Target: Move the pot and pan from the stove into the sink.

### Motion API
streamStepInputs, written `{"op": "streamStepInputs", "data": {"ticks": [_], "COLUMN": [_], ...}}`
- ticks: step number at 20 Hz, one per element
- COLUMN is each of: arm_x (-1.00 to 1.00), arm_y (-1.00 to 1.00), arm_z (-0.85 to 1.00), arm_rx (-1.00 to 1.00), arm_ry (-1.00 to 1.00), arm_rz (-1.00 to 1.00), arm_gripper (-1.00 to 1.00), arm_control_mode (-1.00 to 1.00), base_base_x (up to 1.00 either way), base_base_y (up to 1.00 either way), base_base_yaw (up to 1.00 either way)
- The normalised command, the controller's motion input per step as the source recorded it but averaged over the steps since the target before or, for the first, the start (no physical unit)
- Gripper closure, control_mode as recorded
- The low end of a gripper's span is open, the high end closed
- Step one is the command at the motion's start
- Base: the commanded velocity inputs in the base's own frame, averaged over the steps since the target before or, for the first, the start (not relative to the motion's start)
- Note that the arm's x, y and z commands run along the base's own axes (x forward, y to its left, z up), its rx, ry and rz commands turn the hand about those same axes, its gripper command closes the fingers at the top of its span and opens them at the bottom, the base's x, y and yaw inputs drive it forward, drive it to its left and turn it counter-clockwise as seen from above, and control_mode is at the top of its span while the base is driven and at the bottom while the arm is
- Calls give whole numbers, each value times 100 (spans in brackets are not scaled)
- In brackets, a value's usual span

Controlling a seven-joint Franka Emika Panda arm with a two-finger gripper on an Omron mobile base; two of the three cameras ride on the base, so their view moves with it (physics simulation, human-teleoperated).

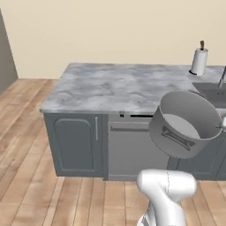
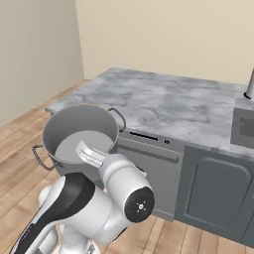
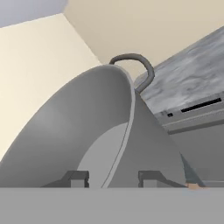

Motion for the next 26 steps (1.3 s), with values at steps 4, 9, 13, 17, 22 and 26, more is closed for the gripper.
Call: {"op": "streamStepInputs", "data": {"ticks": [4, 9, 13, 17, 22, 26], "arm_x": [0, 0, 0, 0, 0, 0], "arm_y": [0, 0, 0, 0, 0, 0], "arm_z": [0, 0, 0, 0, 0, 0], "arm_rx": [0, 0, 0, 0, 0, 0], "arm_ry": [0, 0, 0, 0, 0, 0], "arm_rz": [0, 0, 0, 0, 0, 0], "arm_gripper": [100, 100, 100, 100, 100, 100], "arm_control_mode": [100, 100, 100, 100, 100, 100], "base_base_x": [-14, -4, 24, 82, 81, 4], "base_base_y": [-30, -8, 0, 0, 0, 0], "base_base_yaw": [-33, -8, -1, 0, 0, 0]}}
